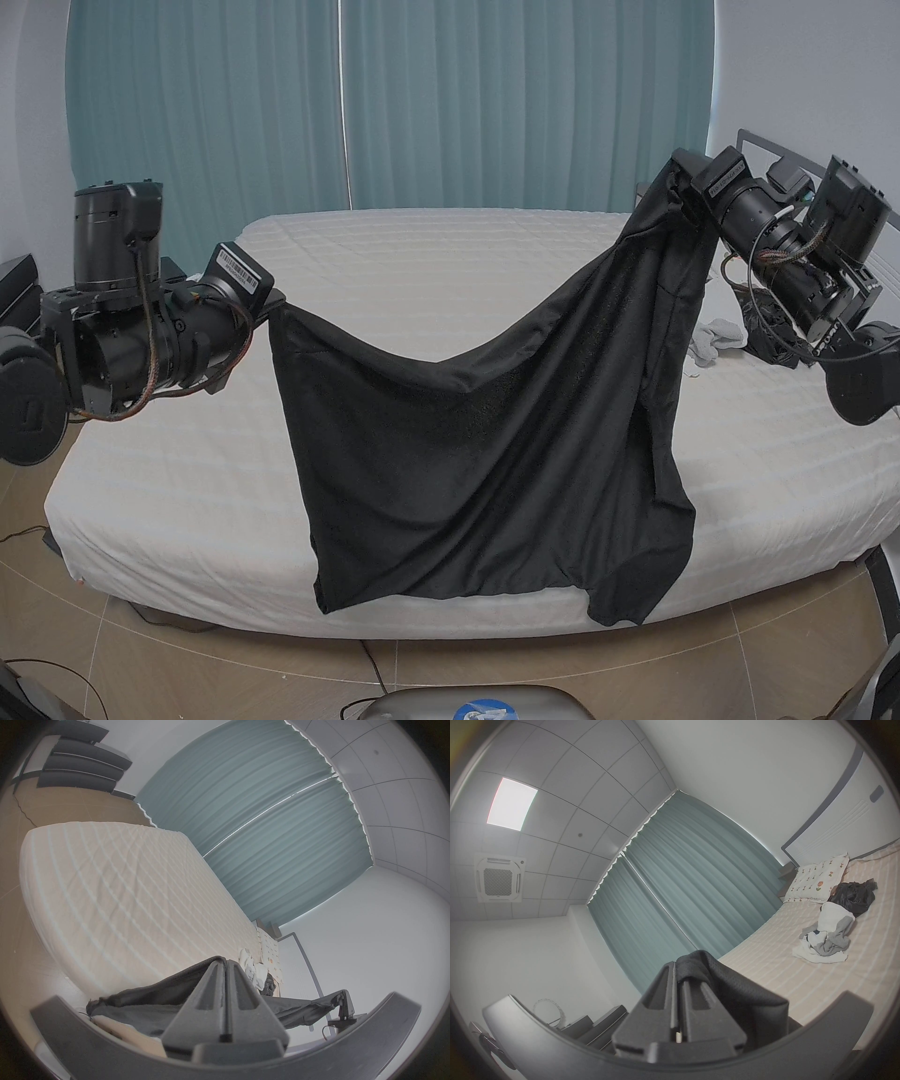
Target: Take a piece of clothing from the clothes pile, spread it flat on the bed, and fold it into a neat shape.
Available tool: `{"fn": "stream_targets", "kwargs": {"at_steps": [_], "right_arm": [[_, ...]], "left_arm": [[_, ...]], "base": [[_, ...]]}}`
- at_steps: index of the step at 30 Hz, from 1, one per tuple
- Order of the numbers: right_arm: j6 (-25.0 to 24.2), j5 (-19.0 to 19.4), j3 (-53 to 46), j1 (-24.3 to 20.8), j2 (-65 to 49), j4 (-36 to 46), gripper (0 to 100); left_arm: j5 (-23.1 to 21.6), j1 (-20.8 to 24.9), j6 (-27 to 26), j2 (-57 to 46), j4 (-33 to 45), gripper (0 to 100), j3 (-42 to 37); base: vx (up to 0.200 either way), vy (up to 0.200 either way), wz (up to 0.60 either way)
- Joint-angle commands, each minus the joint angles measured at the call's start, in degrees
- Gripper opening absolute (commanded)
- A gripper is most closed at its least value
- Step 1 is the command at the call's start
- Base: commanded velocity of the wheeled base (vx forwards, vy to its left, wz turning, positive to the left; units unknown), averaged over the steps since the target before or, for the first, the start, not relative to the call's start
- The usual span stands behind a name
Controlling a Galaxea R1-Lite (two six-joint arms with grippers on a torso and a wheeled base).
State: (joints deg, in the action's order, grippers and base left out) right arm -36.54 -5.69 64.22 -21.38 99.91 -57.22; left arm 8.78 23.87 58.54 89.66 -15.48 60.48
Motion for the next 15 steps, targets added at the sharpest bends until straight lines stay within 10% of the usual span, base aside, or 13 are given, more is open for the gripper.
{"fn": "stream_targets", "kwargs": {"at_steps": [1, 15], "right_arm": [[0.1, -0.4, 2.1, 1.1, 5.8, -0.6, 0], [0.1, -0.5, 3.5, 2.6, 14.2, -2.9, 0]], "left_arm": [[-0.8, -2.9, 0.0, 7.6, -0.1, 0, 4.1], [-1.3, -4.1, 0.1, 19.0, 0.0, 0, 11.2]], "base": [[0.200, 0.000, 0.00], [0.200, 0.000, 0.00]]}}
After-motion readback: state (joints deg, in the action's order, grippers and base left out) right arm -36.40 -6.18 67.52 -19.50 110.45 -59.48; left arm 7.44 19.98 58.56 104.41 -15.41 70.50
